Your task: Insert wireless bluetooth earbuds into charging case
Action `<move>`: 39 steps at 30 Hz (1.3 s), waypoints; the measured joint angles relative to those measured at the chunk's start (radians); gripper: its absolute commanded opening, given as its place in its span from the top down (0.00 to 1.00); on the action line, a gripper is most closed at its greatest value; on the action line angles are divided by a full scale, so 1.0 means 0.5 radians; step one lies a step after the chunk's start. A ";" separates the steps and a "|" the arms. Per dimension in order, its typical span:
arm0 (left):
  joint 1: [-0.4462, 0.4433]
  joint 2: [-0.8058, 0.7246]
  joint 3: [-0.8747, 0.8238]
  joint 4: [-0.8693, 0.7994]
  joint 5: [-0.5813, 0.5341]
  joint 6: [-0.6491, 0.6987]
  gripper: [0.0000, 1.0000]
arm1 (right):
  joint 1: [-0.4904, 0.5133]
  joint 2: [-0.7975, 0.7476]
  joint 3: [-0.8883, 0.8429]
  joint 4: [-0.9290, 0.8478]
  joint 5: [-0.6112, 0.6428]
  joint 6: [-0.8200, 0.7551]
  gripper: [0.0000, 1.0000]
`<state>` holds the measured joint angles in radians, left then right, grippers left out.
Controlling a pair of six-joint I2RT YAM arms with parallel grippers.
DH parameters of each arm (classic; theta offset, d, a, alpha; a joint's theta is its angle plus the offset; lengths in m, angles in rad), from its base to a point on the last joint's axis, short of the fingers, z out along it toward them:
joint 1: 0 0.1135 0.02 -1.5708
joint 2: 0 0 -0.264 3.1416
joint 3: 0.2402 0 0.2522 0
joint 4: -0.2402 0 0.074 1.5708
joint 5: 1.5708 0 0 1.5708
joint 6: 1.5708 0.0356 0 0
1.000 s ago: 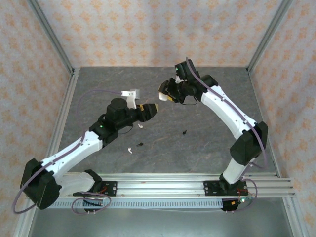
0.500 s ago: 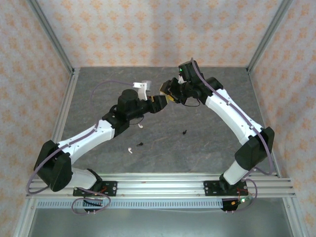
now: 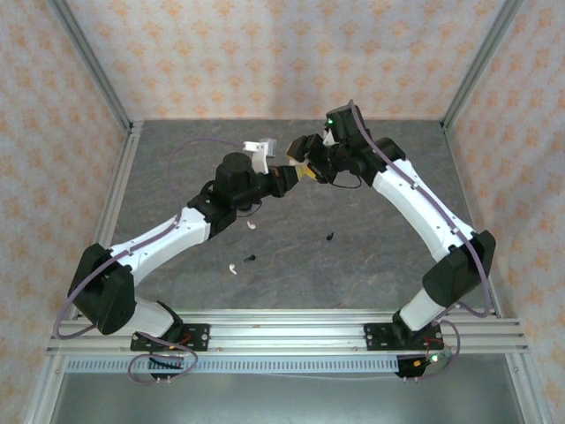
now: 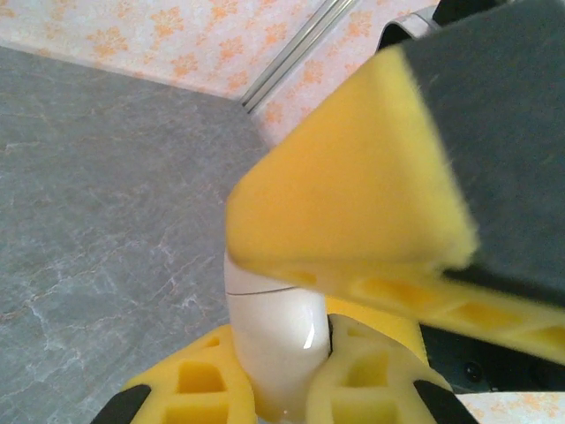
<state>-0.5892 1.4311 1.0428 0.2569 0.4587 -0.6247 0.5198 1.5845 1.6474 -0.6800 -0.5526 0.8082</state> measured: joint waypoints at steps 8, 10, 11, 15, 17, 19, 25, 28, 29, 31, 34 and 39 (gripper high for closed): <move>0.126 -0.018 0.059 0.005 0.276 -0.162 1.00 | -0.378 -0.510 -0.426 0.573 -0.271 0.056 0.29; 0.166 -0.018 0.116 0.005 0.365 -0.224 1.00 | -0.427 -0.610 -0.526 0.780 -0.346 0.101 0.30; 0.177 -0.018 0.149 0.005 0.401 -0.249 1.00 | -0.432 -0.640 -0.565 0.891 -0.388 0.126 0.31; 0.184 -0.018 0.304 0.019 0.546 -0.324 1.00 | -0.425 -0.629 -0.631 1.251 -0.580 0.239 0.37; 0.184 -0.018 0.381 0.027 0.610 -0.355 1.00 | -0.425 -0.589 -0.643 1.386 -0.667 0.292 0.39; 0.184 -0.017 0.450 0.034 0.666 -0.383 1.00 | -0.425 -0.534 -0.657 1.536 -0.752 0.356 0.41; 0.184 -0.011 0.546 0.033 0.752 -0.431 1.00 | -0.424 -0.413 -0.726 1.973 -0.951 0.589 0.48; 0.184 0.007 0.570 0.031 0.764 -0.434 1.00 | -0.424 -0.387 -0.770 2.181 -1.002 0.719 0.49; 0.184 0.010 0.574 0.031 0.767 -0.436 1.00 | -0.424 -0.383 -0.776 2.226 -1.016 0.748 0.49; 0.184 0.020 0.581 0.023 0.771 -0.443 1.00 | -0.424 -0.381 -0.779 2.305 -1.044 0.787 0.48; 0.184 0.031 0.587 0.016 0.787 -0.449 1.00 | -0.412 -0.381 -0.779 2.358 -1.070 0.797 0.48; 0.183 0.032 0.611 0.002 0.792 -0.464 1.00 | -0.348 -0.380 -0.777 2.267 -1.138 0.681 0.57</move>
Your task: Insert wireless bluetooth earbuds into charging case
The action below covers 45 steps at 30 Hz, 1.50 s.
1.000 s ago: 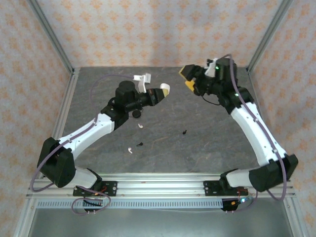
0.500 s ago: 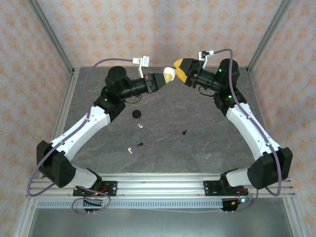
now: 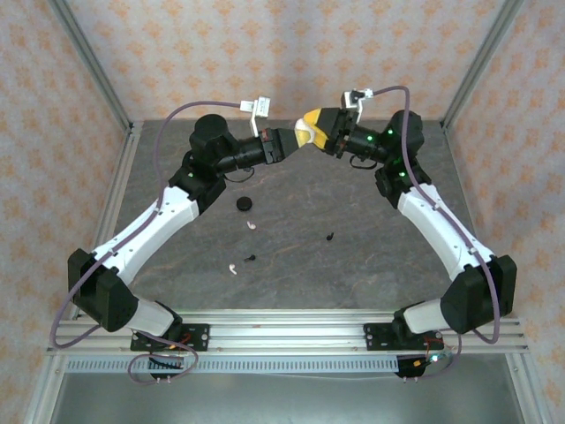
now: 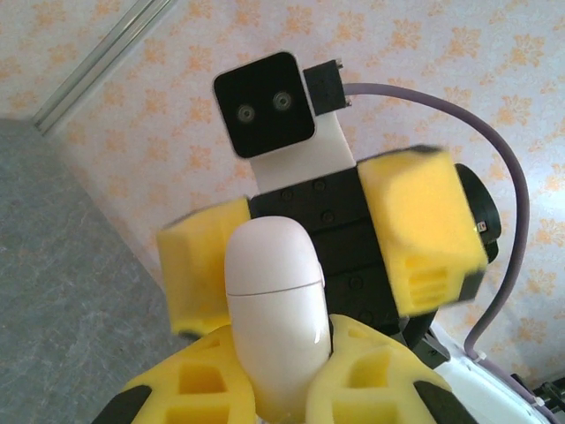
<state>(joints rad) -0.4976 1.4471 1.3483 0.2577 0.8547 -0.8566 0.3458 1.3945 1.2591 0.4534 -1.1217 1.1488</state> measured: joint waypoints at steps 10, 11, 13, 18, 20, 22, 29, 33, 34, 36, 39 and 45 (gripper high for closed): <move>0.001 0.008 0.037 -0.090 0.023 -0.012 1.00 | 0.001 0.000 0.000 -0.098 -0.004 -0.146 0.86; 0.001 0.007 0.037 -0.096 0.023 -0.011 1.00 | 0.001 0.000 0.000 -0.098 -0.004 -0.146 0.89; 0.001 0.002 0.037 -0.111 0.023 0.002 1.00 | 0.001 0.000 0.000 -0.099 -0.010 -0.147 0.91; 0.003 -0.037 0.044 -0.240 -0.003 0.105 0.47 | 0.005 0.000 0.000 -0.108 -0.055 -0.176 0.95; 0.018 -0.063 0.044 -0.334 -0.004 0.156 0.38 | 0.008 -0.001 0.000 -0.120 -0.060 -0.208 0.96; 0.032 -0.098 0.043 -0.415 -0.002 0.190 0.35 | 0.010 -0.001 0.000 -0.166 -0.062 -0.268 0.96; 0.120 -0.270 0.040 -0.532 0.033 0.251 0.40 | 0.011 -0.060 0.066 -0.569 -0.062 -0.671 0.96; 0.116 -0.279 0.040 -0.531 0.089 0.246 0.45 | 0.014 -0.101 0.146 -0.714 -0.062 -0.850 0.97; 0.107 -0.271 0.040 -0.529 0.099 0.244 0.45 | 0.016 -0.111 0.153 -0.726 -0.062 -0.871 0.97; 0.095 -0.253 0.040 -0.529 0.108 0.243 0.45 | 0.028 -0.121 0.154 -0.728 -0.063 -0.896 0.97; 0.053 -0.214 0.040 -0.525 0.110 0.243 0.45 | 0.056 -0.123 0.154 -0.724 -0.063 -0.892 0.97; 0.013 -0.145 0.042 -0.478 0.122 0.212 0.61 | 0.089 -0.123 0.145 -0.644 -0.060 -0.823 0.97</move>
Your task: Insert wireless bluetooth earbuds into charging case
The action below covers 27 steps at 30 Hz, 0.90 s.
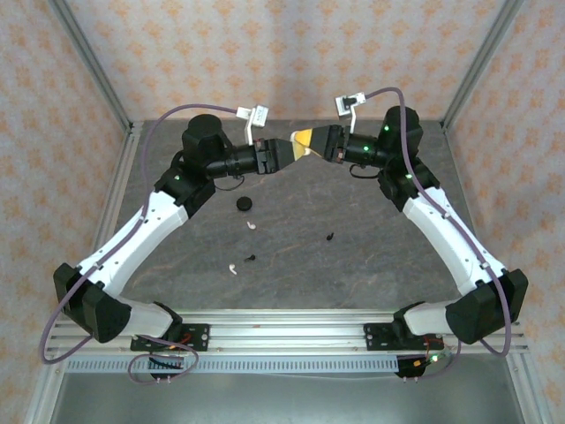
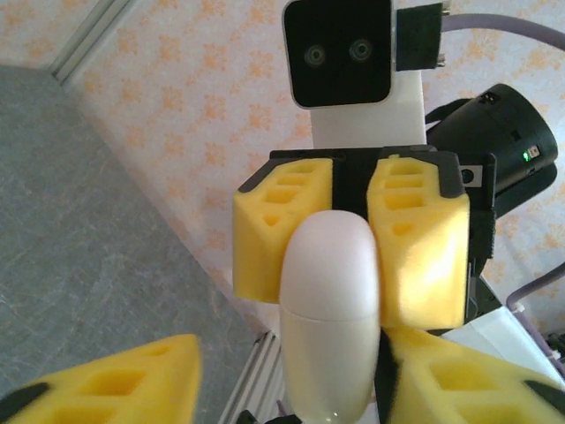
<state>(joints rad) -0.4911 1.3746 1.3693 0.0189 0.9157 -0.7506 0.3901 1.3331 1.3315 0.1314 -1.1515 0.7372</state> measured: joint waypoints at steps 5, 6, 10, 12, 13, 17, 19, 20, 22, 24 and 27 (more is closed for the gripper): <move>-0.010 0.005 0.027 0.030 0.031 -0.014 0.81 | 0.000 0.000 -0.020 0.060 0.002 0.060 0.97; -0.009 0.005 0.031 0.031 0.034 -0.012 0.84 | -0.001 0.000 -0.020 0.073 0.005 0.066 0.95; -0.009 0.004 0.045 -0.010 0.032 0.033 1.00 | -0.002 0.000 -0.021 0.092 0.005 0.074 0.85; -0.010 -0.006 0.047 -0.040 0.028 0.073 1.00 | -0.002 0.000 -0.021 0.089 0.000 0.072 0.75; -0.010 -0.013 0.047 -0.054 0.023 0.094 1.00 | -0.001 0.000 -0.021 0.081 -0.003 0.066 0.70; -0.013 -0.040 0.018 -0.077 -0.013 0.182 1.00 | 0.005 0.000 -0.021 0.048 -0.017 0.004 0.64; -0.013 -0.070 -0.032 -0.076 -0.027 0.231 1.00 | 0.004 0.000 -0.043 0.029 -0.023 -0.018 0.63; -0.013 -0.088 -0.060 -0.076 -0.034 0.255 1.00 | 0.004 0.002 -0.059 0.029 -0.032 -0.019 0.62; -0.013 -0.119 -0.113 -0.077 -0.058 0.300 1.00 | 0.004 0.006 -0.092 0.030 -0.047 -0.018 0.61; -0.013 -0.147 -0.162 -0.079 -0.078 0.343 1.00 | 0.002 0.017 -0.111 0.028 -0.062 -0.016 0.60; -0.013 -0.172 -0.194 -0.100 -0.083 0.407 1.00 | -0.018 0.033 -0.113 0.031 -0.060 -0.002 0.60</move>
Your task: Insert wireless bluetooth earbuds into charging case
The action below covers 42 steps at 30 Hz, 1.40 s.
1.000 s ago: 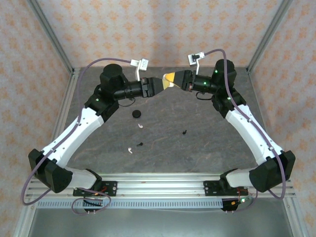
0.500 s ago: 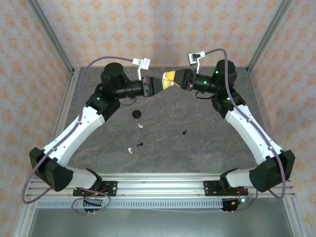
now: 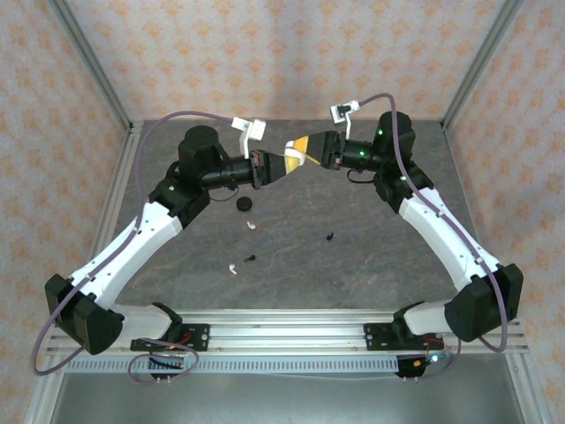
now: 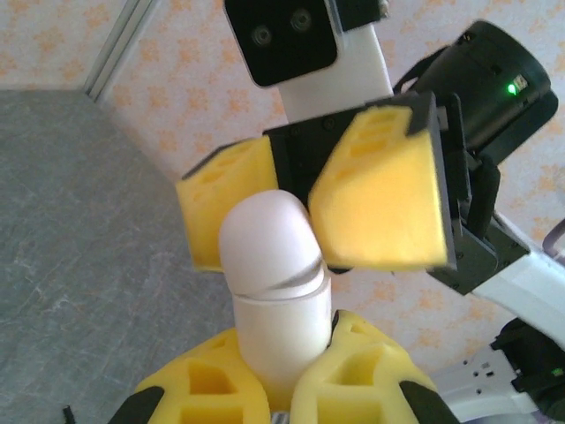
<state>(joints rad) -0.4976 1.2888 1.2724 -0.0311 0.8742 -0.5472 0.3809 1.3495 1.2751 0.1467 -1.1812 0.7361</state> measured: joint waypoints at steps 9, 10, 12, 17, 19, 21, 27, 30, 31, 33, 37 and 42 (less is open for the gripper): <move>-0.006 -0.070 -0.027 -0.068 -0.040 0.124 1.00 | -0.060 0.053 0.000 -0.038 0.012 0.031 0.58; -0.006 -0.076 -0.034 -0.078 -0.045 0.147 1.00 | -0.061 0.053 0.000 -0.040 0.014 0.037 0.58; -0.005 -0.102 -0.040 -0.126 -0.060 0.210 1.00 | -0.063 0.052 0.000 -0.063 0.023 0.043 0.57; -0.005 -0.220 -0.050 -0.330 -0.167 0.397 1.00 | -0.076 0.052 0.000 -0.148 0.066 0.046 0.55; 0.002 -0.282 -0.072 -0.415 -0.236 0.467 1.00 | -0.076 0.052 0.000 -0.211 0.103 0.043 0.54; 0.011 -0.362 -0.124 -0.494 -0.321 0.524 1.00 | -0.076 0.052 0.001 -0.292 0.152 0.038 0.54; 0.042 -0.679 -0.404 -0.668 -0.650 0.630 1.00 | -0.035 0.054 0.069 -0.813 0.461 -0.201 0.54; 0.042 -0.840 -0.505 -0.790 -0.842 0.679 1.00 | 0.082 0.079 0.153 -1.105 0.683 -0.392 0.55; 0.042 -0.893 -0.526 -0.835 -0.907 0.697 1.00 | 0.136 0.097 0.169 -1.174 0.742 -0.435 0.56; 0.042 -0.987 -0.549 -0.921 -1.012 0.731 1.00 | 0.242 0.154 0.173 -1.273 0.835 -0.488 0.57; 0.042 -1.170 -0.583 -1.064 -1.181 0.787 1.00 | 0.478 0.436 0.204 -1.461 1.000 -0.529 0.59; 0.042 -1.404 -0.675 -1.212 -1.357 0.822 1.00 | 0.768 0.948 0.408 -1.711 1.104 -0.525 0.59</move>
<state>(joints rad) -0.4767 0.5869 0.9348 -0.6373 0.1959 -0.1364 0.7647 1.8236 1.4792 -0.7086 -0.6292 0.4736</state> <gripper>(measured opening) 0.068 0.408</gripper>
